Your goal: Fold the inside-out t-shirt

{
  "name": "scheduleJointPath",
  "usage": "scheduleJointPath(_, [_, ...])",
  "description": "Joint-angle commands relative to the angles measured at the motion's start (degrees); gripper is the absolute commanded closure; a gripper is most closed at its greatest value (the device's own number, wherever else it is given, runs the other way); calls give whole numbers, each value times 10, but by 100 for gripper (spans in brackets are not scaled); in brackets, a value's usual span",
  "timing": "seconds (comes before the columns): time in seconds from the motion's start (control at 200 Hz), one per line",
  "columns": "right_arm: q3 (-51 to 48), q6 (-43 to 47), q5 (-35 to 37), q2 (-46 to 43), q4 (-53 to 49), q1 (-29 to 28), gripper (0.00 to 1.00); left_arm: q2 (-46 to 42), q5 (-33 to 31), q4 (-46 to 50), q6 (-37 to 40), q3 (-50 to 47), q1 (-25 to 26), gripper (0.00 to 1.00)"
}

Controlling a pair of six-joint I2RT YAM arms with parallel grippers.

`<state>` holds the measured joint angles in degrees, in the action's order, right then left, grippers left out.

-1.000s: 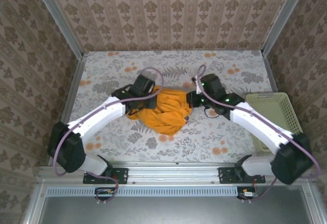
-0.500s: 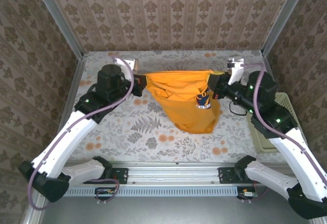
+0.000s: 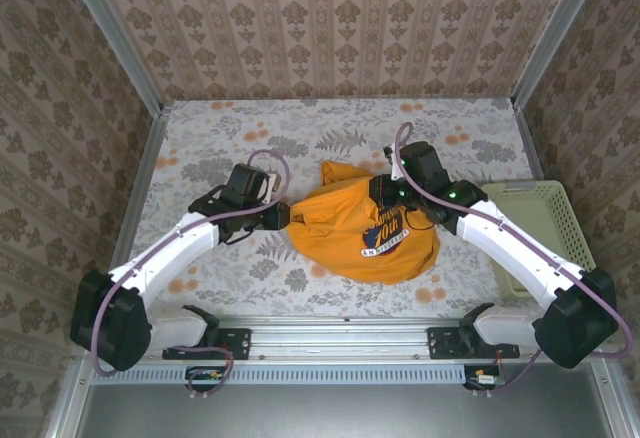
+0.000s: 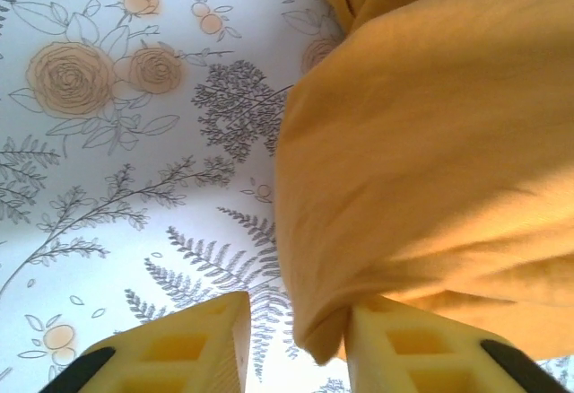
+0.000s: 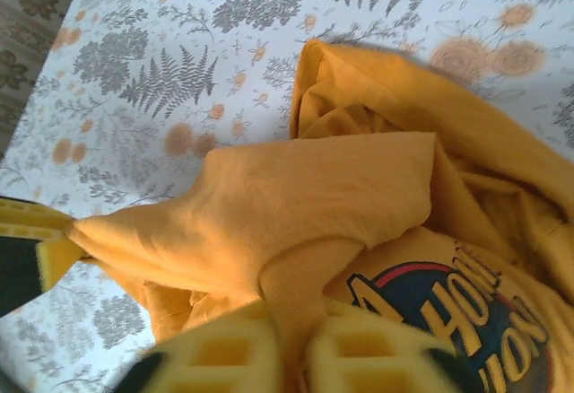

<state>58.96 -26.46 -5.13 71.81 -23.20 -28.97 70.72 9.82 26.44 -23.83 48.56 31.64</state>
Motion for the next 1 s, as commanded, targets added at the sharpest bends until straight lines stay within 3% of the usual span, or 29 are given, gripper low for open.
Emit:
scheduleJointPath(0.0, [-1,-3,58,9,-43,0,61,1,-6,-20,-12,-9,14,58])
scheduleJointPath(0.115, [5,26,65,3,-72,-8,45,2,-31,-20,-21,-16,31,53])
scheduleJointPath(0.17, [8,40,70,-9,-95,-22,42,-1,-33,-28,-26,-22,33,52])
scheduleJointPath(0.285, [31,66,94,-13,-120,-80,41,5,-41,-43,-35,-30,33,53])
scheduleJointPath(0.43, [61,54,109,45,-119,-154,41,13,-46,-57,-49,-31,32,57])
scheduleJointPath(0.64, [122,15,200,156,-160,-158,42,-5,-40,-64,-55,-39,32,58])
scheduleJointPath(0.755, [152,8,195,204,-170,-158,42,4,-39,-59,-53,-45,32,52])
scheduleJointPath(0.84, [159,16,167,217,-158,-158,52,16,-40,-64,-56,-51,32,50])
scheduleJointPath(0.935, [154,19,166,199,-147,-158,82,39,-46,-60,-62,-49,28,53])
scheduleJointPath(0.995, [149,29,170,174,-141,-158,94,54,-44,-61,-65,-48,20,57])
